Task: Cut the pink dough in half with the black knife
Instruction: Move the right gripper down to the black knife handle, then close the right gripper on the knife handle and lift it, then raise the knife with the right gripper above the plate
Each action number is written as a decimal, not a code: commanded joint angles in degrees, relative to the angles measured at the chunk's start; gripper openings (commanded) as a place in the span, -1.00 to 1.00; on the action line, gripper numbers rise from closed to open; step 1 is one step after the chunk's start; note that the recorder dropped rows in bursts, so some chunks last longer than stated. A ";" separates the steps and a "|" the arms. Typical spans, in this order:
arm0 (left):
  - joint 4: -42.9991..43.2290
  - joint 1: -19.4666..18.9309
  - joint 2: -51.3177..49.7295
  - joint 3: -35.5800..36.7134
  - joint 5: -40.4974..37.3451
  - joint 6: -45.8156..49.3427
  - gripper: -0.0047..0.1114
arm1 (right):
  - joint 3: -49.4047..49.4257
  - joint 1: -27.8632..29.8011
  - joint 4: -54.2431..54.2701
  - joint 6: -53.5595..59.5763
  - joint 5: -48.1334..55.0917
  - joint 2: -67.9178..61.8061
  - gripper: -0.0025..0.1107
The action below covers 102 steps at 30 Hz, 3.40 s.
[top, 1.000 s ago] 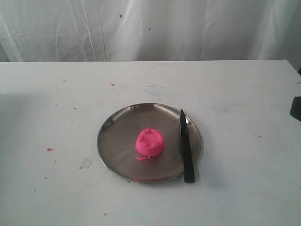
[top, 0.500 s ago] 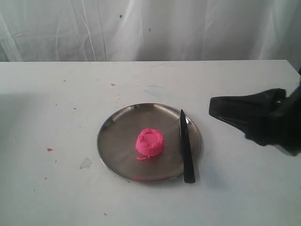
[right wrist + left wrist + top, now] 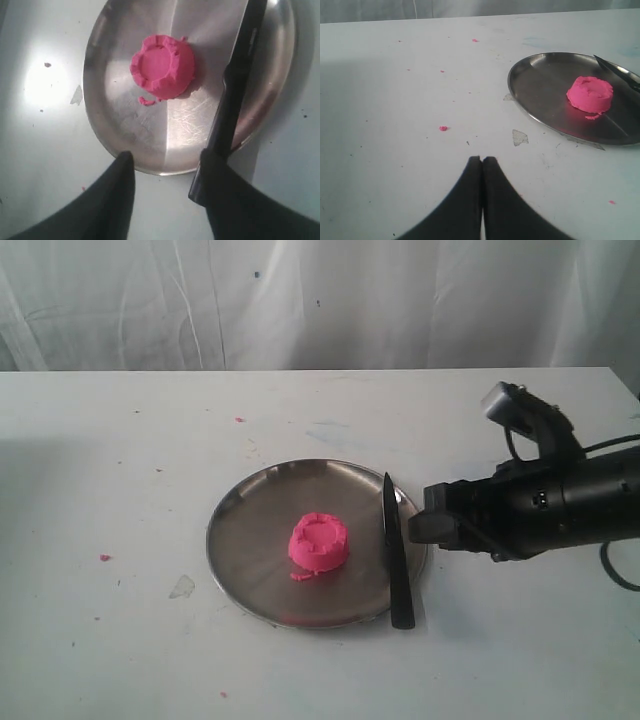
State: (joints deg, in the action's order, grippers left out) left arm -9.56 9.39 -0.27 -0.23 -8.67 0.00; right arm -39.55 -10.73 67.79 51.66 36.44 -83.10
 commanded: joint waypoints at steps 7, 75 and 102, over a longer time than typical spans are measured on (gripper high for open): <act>-0.22 -0.12 0.27 0.23 0.05 0.00 -0.92 | -7.15 0.48 -1.02 1.97 2.16 -12.61 -0.13; -0.22 -0.12 0.27 0.23 0.05 0.00 -0.92 | -16.29 -4.17 -11.26 -6.04 1.77 -28.43 -0.44; -0.22 -0.12 0.27 0.23 0.05 0.00 -0.92 | -20.45 -9.96 -55.06 -24.85 -3.11 -11.33 -0.93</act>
State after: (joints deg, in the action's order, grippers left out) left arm -9.56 9.39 -0.27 -0.23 -8.67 0.00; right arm -59.71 -18.55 21.91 32.67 33.64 -97.26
